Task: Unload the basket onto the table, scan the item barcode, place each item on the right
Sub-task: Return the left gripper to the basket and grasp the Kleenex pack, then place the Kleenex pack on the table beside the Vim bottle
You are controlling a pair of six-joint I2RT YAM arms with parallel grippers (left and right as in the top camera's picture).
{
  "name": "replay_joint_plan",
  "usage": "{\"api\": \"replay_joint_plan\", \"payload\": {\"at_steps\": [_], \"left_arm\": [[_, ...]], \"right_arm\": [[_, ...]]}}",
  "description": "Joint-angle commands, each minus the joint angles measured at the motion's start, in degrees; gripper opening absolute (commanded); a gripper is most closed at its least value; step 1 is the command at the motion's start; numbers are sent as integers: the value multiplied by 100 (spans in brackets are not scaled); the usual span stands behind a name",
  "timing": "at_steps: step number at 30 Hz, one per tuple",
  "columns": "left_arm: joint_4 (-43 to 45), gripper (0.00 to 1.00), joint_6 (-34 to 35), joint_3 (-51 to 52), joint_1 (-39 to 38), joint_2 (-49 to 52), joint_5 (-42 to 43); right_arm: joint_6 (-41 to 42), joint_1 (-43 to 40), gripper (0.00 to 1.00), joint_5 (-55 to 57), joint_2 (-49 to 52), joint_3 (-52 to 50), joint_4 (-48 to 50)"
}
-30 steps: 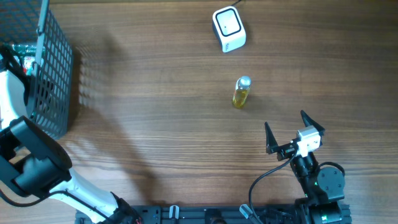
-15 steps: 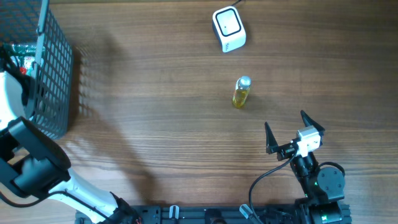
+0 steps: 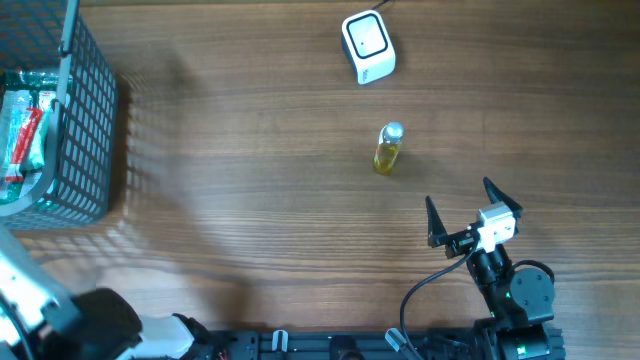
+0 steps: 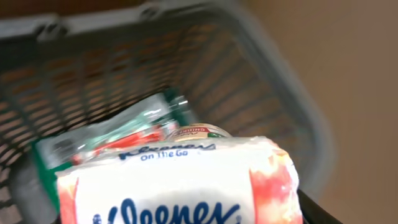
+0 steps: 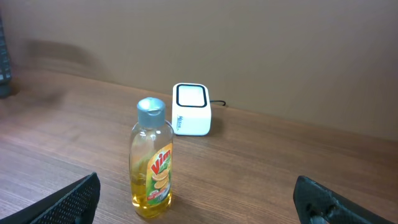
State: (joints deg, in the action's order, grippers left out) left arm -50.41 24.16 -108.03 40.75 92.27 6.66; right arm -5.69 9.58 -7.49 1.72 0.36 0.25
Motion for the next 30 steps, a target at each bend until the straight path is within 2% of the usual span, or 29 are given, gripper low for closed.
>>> {"api": "replay_joint_plan", "payload": {"at_steps": [1,4,9,12,16,22,27,30], "left_arm": [[98,54,-149,-269,-256,-636,944],[2,54,-149,-267,-612,-1091,1458],[-404,52,-181,-267,-1919,-1449,1425],[-981,52,-592,-264,-2835,-1303,1226],[-1676,52,-1318,-264,-3834,-857,1014],[-2398,52,-1954,-256,-4769,15,894],[-2503,54,-2225,-256,-5720,918,848],[-2481,56,-2544,-256,-6223,1298,492]], "right_arm": [[-31,-28,100,-7,-4,-7,26],[-31,-28,100,-7,-4,-7,26],[-31,-28,100,-7,-4,-7,26],[-31,-28,100,-7,-4,-7,26],[-31,-28,100,-9,-4,-7,26],[-33,-28,100,-7,-4,-7,26],[-33,-28,100,-7,-4,-7,24],[-33,-28,100,-7,-4,-7,24]]}}
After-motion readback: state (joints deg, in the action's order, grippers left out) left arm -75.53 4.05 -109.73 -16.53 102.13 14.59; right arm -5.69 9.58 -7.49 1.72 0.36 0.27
